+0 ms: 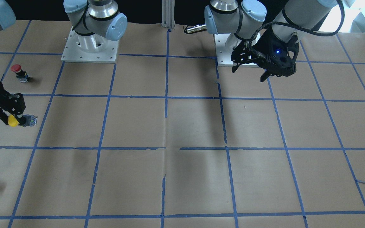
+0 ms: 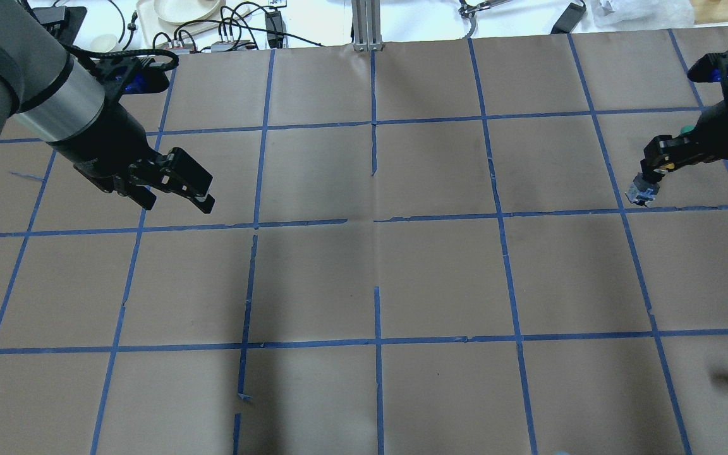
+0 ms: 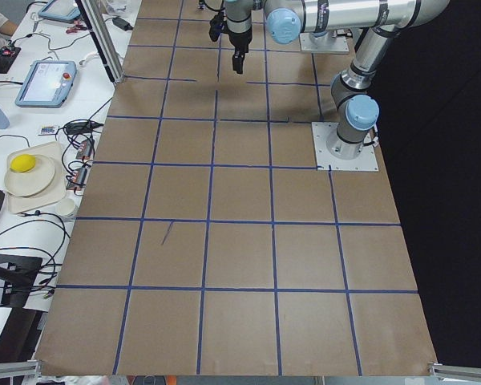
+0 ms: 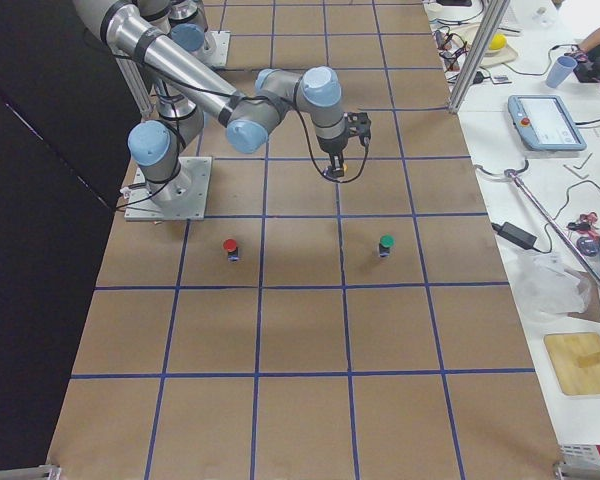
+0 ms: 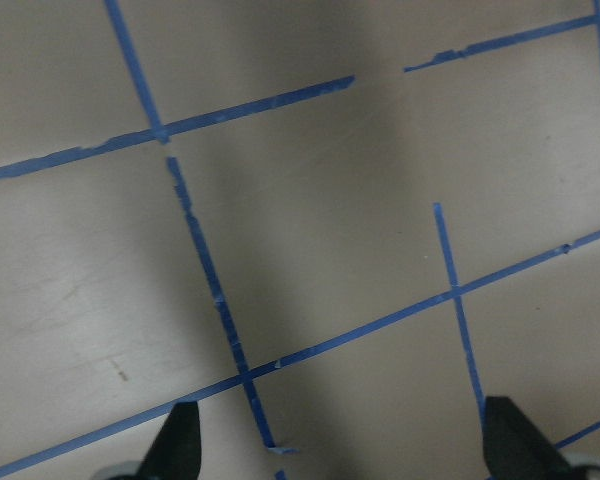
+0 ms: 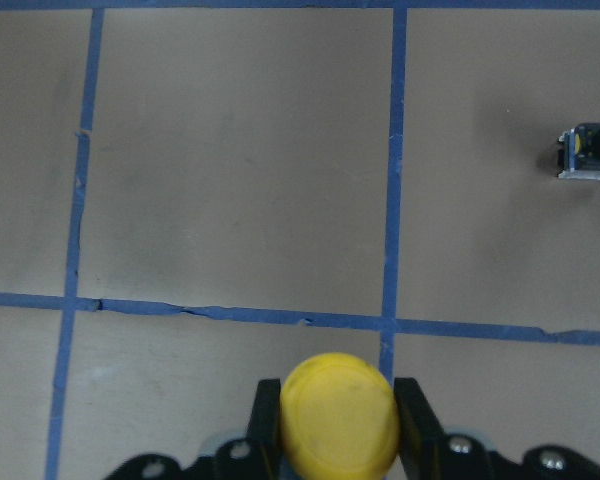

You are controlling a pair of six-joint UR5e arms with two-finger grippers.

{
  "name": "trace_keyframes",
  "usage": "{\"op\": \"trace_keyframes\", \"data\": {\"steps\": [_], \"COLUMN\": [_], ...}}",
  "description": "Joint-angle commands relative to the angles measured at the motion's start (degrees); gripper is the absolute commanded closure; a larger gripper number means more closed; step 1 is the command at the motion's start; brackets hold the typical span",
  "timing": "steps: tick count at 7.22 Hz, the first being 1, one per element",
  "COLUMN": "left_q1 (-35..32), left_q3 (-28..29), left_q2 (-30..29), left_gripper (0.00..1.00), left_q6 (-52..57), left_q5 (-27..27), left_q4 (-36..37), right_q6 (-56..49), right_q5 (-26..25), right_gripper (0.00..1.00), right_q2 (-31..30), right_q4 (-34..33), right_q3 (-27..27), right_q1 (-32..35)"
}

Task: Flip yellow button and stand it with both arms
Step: 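Lower the button upright with the right gripper beside the green button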

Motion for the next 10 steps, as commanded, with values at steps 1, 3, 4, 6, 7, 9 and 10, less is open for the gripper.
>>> {"op": "trace_keyframes", "data": {"steps": [1,3,4,6,7,9,10], "left_q1": [-4.38,-5.99,-5.99,-6.17,-6.08,-5.73,-5.73], "left_q3": [0.46,0.47,0.21,0.56,0.64,-0.40,-0.41], "left_q2": [0.09,-0.27,0.17,-0.17,-0.18,-0.18,-0.26], "left_gripper": [0.00,0.00,0.00,0.00,0.00,0.00,0.00], "left_q6": [-7.57,-8.39,-8.56,-11.19,-11.20,-11.37,-13.38], "left_q5": [5.51,10.37,10.20,10.64,10.46,10.29,10.11], "left_q4": [3.51,6.34,6.26,6.26,6.26,6.26,5.91], "right_q6": [-17.72,-39.59,-46.04,-60.98,-67.57,-75.25,-77.46], "right_q5": [1.40,6.84,9.21,15.24,20.52,23.03,22.94], "right_gripper": [0.84,0.84,0.85,0.85,0.85,0.85,0.85], "right_q2": [1.87,2.84,3.10,3.28,3.19,3.19,4.06], "right_q4": [-4.70,-6.48,-6.48,-6.48,-6.65,-6.48,-6.22], "right_q3": [3.51,5.89,6.25,7.30,9.57,10.65,10.82], "right_q1": [-6.10,-11.37,-13.83,-17.88,-20.25,-22.72,-24.82]}}
